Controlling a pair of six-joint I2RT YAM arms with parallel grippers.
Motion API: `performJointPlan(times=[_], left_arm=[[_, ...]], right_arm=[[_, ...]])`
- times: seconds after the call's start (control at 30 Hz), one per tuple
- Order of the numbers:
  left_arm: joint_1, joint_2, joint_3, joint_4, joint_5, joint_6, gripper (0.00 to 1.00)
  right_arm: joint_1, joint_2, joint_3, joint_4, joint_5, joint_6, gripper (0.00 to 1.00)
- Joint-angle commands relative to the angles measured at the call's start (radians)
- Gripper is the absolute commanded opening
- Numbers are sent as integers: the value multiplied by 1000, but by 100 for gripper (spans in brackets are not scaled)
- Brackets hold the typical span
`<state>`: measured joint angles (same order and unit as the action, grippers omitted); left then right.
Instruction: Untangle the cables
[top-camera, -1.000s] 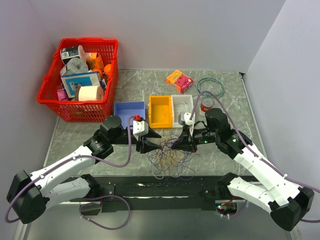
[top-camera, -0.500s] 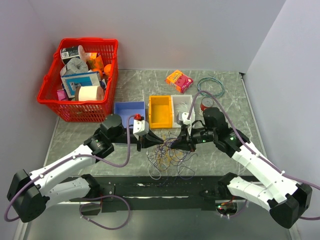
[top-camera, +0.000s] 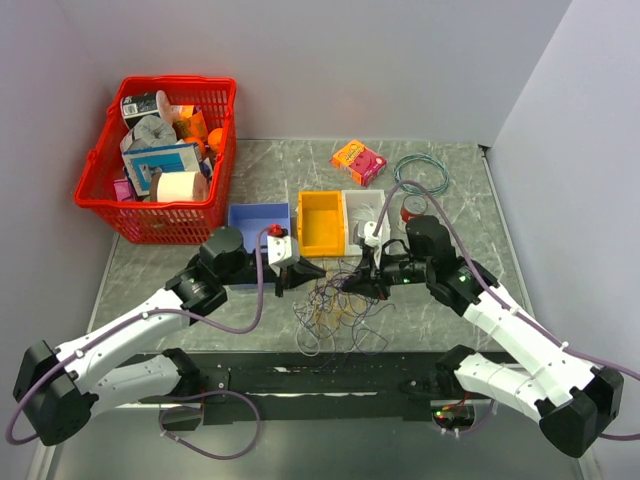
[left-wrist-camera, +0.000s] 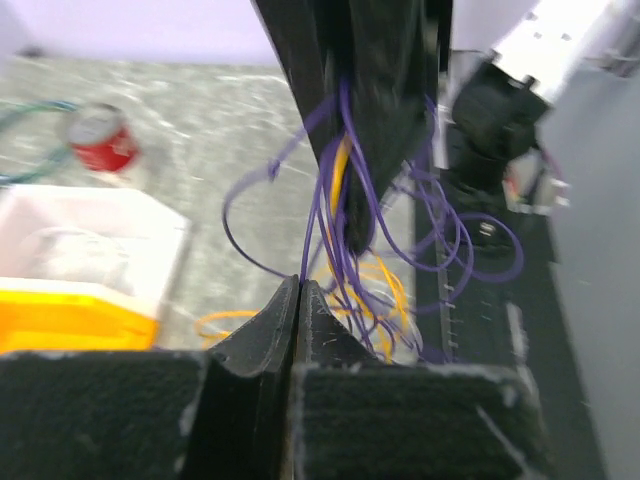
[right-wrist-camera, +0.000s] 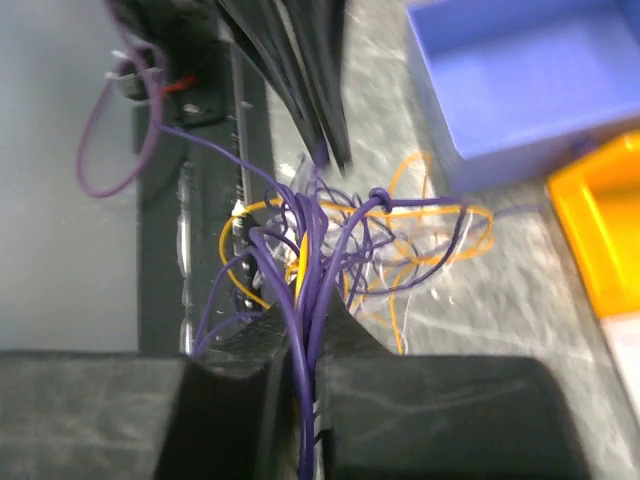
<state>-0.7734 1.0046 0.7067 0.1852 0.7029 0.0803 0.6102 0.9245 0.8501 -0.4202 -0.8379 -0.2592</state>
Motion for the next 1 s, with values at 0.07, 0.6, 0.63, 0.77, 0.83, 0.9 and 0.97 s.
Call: performJointPlan(times=[0.07, 0.6, 0.63, 0.77, 0.83, 0.9, 0.97], left_arm=[[25, -60, 146, -38, -95, 116, 1], [42, -86, 445, 22, -210, 139, 1], [43, -86, 457, 43, -253, 157, 1], [42, -80, 517, 135, -356, 324, 1], [42, -78, 534, 158, -397, 370, 1], [42, -78, 548, 197, -431, 426, 1], [42, -75, 562, 236, -451, 469, 1]], right_arm=[[-69, 69, -62, 54, 178, 116, 34], [-312, 123, -181, 28, 434, 399, 58], [-322, 122, -183, 23, 441, 412, 60], [-377, 122, -191, 18, 404, 434, 73], [-389, 125, -189, 14, 393, 430, 74], [-389, 120, -178, 3, 395, 422, 75], [-389, 114, -168, -3, 410, 408, 76]])
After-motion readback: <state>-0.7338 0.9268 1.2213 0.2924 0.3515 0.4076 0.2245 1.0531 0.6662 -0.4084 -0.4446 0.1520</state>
